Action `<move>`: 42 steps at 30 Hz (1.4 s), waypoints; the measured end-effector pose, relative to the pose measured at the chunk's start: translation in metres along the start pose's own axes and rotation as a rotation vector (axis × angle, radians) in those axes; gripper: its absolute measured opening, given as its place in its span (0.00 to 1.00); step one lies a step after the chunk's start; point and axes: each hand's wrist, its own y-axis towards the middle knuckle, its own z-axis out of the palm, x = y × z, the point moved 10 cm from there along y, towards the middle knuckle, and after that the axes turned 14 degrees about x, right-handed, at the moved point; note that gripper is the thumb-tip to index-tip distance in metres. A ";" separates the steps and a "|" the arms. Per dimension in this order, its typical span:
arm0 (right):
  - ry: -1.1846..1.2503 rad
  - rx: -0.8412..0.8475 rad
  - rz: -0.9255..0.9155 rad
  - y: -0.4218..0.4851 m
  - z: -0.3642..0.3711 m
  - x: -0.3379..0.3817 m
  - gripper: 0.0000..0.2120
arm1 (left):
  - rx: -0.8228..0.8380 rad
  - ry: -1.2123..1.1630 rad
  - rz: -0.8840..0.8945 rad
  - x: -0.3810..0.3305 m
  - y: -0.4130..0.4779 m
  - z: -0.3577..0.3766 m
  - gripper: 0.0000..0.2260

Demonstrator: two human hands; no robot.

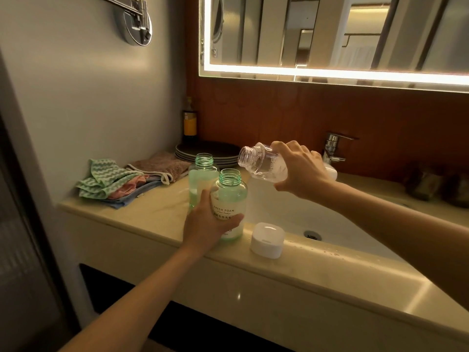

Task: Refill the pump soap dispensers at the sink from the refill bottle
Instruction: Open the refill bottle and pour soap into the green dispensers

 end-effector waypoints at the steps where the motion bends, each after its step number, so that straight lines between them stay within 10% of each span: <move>1: -0.007 -0.001 -0.001 0.000 0.000 0.001 0.38 | 0.001 -0.003 -0.002 0.000 0.000 0.000 0.34; 42: -0.271 -0.017 -0.048 -0.002 -0.005 0.021 0.37 | -0.012 -0.003 0.017 0.000 0.000 0.000 0.34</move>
